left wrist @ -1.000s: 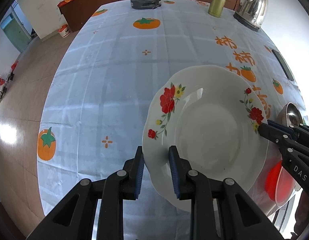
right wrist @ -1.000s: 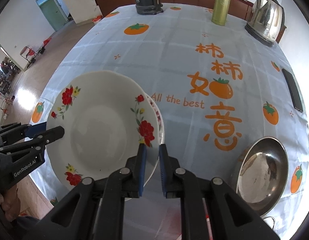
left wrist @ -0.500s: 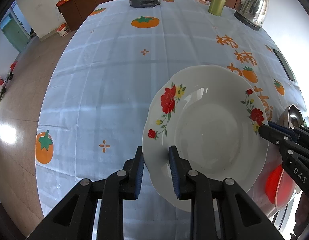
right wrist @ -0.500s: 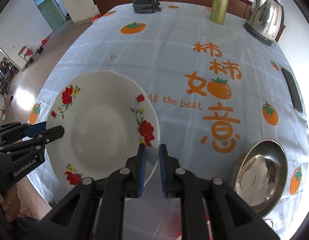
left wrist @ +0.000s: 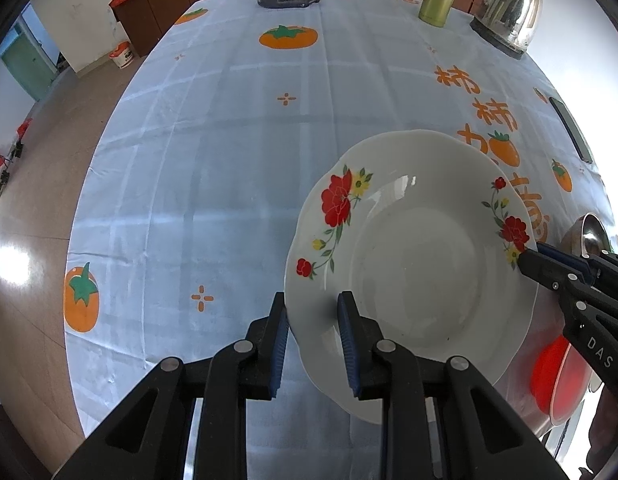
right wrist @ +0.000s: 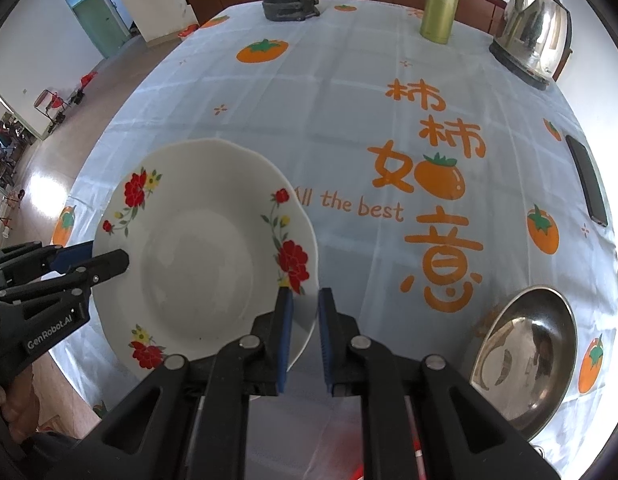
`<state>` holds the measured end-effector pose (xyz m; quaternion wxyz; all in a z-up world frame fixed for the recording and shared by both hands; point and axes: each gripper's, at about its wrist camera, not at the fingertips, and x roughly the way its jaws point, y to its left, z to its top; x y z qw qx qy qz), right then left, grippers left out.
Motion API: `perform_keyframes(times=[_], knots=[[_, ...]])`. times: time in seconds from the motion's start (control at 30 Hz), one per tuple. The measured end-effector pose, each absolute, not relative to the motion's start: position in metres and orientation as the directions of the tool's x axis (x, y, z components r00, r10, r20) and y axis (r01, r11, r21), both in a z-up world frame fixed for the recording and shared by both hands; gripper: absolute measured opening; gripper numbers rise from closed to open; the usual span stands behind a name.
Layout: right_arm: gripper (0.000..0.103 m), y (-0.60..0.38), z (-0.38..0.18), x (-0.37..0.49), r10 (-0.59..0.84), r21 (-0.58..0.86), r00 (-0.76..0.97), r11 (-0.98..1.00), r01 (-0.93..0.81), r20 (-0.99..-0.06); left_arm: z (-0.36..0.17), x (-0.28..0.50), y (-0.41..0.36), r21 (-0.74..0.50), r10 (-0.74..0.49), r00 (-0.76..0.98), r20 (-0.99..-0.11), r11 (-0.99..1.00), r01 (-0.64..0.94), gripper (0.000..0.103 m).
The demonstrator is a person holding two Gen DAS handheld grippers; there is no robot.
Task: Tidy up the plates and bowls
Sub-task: 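Lower the red-flowered plate onto the pink-floral plate stack with both tools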
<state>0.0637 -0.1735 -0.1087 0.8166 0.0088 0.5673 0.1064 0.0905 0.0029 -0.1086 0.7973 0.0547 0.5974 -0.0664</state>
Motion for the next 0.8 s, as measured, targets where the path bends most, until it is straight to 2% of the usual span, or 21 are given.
perform_keyframes(times=[0.8], knots=[[0.014, -0.172, -0.121, 0.072, 0.183, 0.136, 0.295, 0.976, -0.172, -0.938, -0.124, 0.101, 0.002, 0.003, -0.036, 0.232, -0.972, 0.986, 0.167, 0.027]])
